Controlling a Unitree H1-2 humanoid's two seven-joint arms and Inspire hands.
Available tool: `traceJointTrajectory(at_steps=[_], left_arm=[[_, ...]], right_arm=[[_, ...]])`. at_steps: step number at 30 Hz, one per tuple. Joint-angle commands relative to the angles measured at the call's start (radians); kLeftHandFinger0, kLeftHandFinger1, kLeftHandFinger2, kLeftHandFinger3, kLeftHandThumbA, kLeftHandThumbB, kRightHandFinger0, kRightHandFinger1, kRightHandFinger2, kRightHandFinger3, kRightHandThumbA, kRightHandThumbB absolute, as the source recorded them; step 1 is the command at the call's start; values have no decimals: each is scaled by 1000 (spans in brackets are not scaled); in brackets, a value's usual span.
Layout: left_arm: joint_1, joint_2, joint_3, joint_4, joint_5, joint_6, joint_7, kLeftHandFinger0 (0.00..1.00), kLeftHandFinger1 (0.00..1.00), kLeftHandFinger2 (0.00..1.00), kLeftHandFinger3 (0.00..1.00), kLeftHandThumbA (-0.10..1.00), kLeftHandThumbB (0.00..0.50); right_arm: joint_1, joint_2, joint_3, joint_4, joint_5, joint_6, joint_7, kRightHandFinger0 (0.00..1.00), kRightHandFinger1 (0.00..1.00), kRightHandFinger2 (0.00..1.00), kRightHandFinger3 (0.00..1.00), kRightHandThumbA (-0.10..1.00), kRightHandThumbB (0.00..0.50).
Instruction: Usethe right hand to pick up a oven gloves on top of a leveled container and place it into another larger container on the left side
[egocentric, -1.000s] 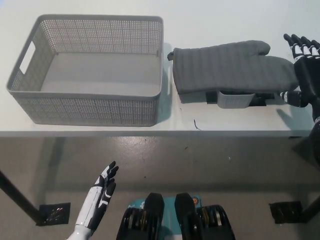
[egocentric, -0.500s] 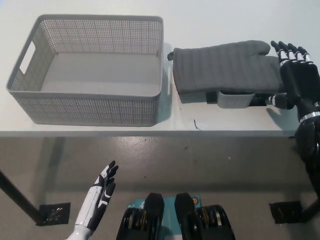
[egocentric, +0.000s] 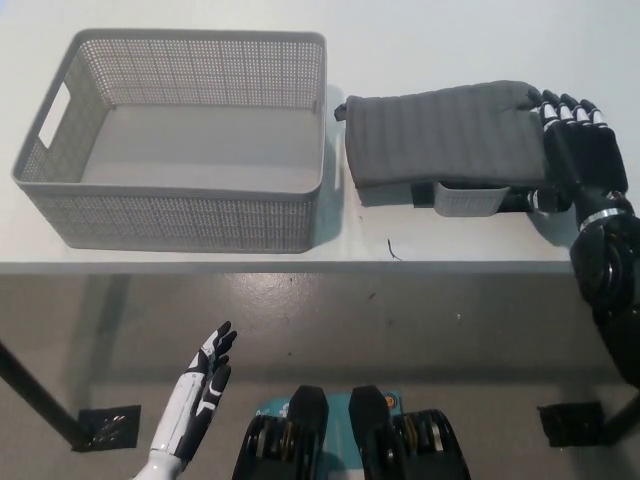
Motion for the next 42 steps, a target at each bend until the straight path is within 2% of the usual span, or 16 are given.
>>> traceJointTrajectory(at_steps=[1,7,8,9,10,11,12,13,16,17,20,24,34,37,40,42], left_arm=[[-14,1,5,-20,-8,-40,11,1000,1000,1000,1000,1000,138],[-7,-3,2,-24,2,-42,16,1000,1000,1000,1000,1000,113],[-7,-5,1,-24,-1,-42,14,1000,1000,1000,1000,1000,118],[-7,-6,1,-22,-6,-43,11,1000,1000,1000,1000,1000,117],[-8,-6,1,-21,-7,-44,11,1000,1000,1000,1000,1000,116],[-9,-5,1,-28,-7,-39,10,1000,1000,1000,1000,1000,119],[-12,-3,2,-27,-6,-40,9,1000,1000,1000,1000,1000,118],[-18,0,2,-21,-4,-44,10,1000,1000,1000,1000,1000,126],[-26,1,5,-13,-15,-42,5,1000,1000,1000,1000,1000,153],[-25,1,5,-15,-19,-37,2,1000,1000,1000,1000,1000,156],[-17,1,2,-24,2,-36,10,1000,1000,1000,1000,1000,138],[-17,0,2,-22,-3,-34,7,1000,1000,1000,1000,1000,145],[-19,0,1,-13,1,-49,12,1000,1000,1000,1000,1000,142],[-18,0,2,-15,1,-46,11,1000,1000,1000,1000,1000,147],[-26,-3,4,-6,-17,-51,6,1000,1000,1000,1000,1000,141],[-26,-1,2,-9,-6,-49,9,1000,1000,1000,1000,1000,143]], right_arm=[[-94,8,10,64,21,-1,-76,1000,1000,1000,1000,1000,349],[-141,32,25,232,46,-114,-275,1000,1000,1000,1000,1000,325],[-152,43,18,285,49,-176,-413,1000,1000,1000,1000,971,305],[-164,57,8,336,54,-216,-532,937,884,935,1000,796,260],[-169,62,6,353,55,-225,-563,789,773,842,921,688,280],[-187,73,14,409,40,-257,-698,311,388,485,529,276,253],[-201,81,15,445,37,-277,-772,30,171,306,313,52,227],[-206,91,11,454,40,-317,-841,1,8,219,197,-93,212],[-208,97,4,448,54,-353,-858,0,159,510,496,-100,171],[-209,98,-5,447,68,-377,-850,0,207,568,563,-100,183],[-203,95,-6,448,77,-385,-846,0,207,571,599,-100,163],[-201,91,-13,442,94,-389,-833,0,298,677,710,-100,136],[-212,63,-5,414,92,-398,-864,0,291,640,677,-100,168],[-216,50,-10,374,93,-394,-862,0,265,634,685,-100,151],[-234,25,-14,319,84,-392,-868,0,258,632,690,-100,197],[-246,6,-14,265,66,-363,-861,0,255,619,701,-100,187]])
